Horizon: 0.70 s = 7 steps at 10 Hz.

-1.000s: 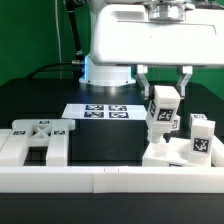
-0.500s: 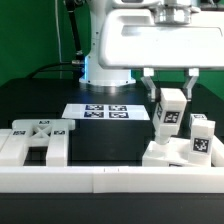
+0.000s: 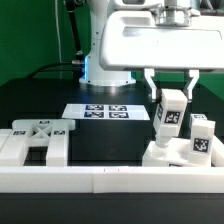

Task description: Assemble chair

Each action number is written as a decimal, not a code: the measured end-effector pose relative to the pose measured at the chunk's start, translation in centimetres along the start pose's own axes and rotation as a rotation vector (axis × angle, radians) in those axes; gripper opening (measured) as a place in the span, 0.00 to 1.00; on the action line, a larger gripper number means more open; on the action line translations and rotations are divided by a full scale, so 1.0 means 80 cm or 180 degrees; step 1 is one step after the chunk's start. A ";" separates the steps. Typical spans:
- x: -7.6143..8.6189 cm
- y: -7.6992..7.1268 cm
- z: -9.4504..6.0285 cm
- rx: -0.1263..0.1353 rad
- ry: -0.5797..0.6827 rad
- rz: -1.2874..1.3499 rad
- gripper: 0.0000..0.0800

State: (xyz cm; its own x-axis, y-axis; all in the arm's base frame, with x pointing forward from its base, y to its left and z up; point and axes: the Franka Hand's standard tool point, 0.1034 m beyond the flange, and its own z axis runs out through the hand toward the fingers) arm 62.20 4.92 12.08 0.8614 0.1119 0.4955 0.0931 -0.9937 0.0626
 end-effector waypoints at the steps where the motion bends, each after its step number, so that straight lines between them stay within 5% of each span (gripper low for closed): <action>1: -0.008 0.001 -0.001 -0.0035 0.0123 -0.0006 0.36; 7: -0.016 -0.002 0.003 -0.0027 0.0079 -0.0021 0.36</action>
Offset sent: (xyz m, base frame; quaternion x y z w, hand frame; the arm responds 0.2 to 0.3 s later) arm 0.0023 -0.0012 -0.0056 -0.0146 0.0122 -0.0092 0.9998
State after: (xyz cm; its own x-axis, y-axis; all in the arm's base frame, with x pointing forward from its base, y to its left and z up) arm 61.22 4.96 11.21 0.8481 0.1186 0.5165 0.0943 -0.9928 0.0733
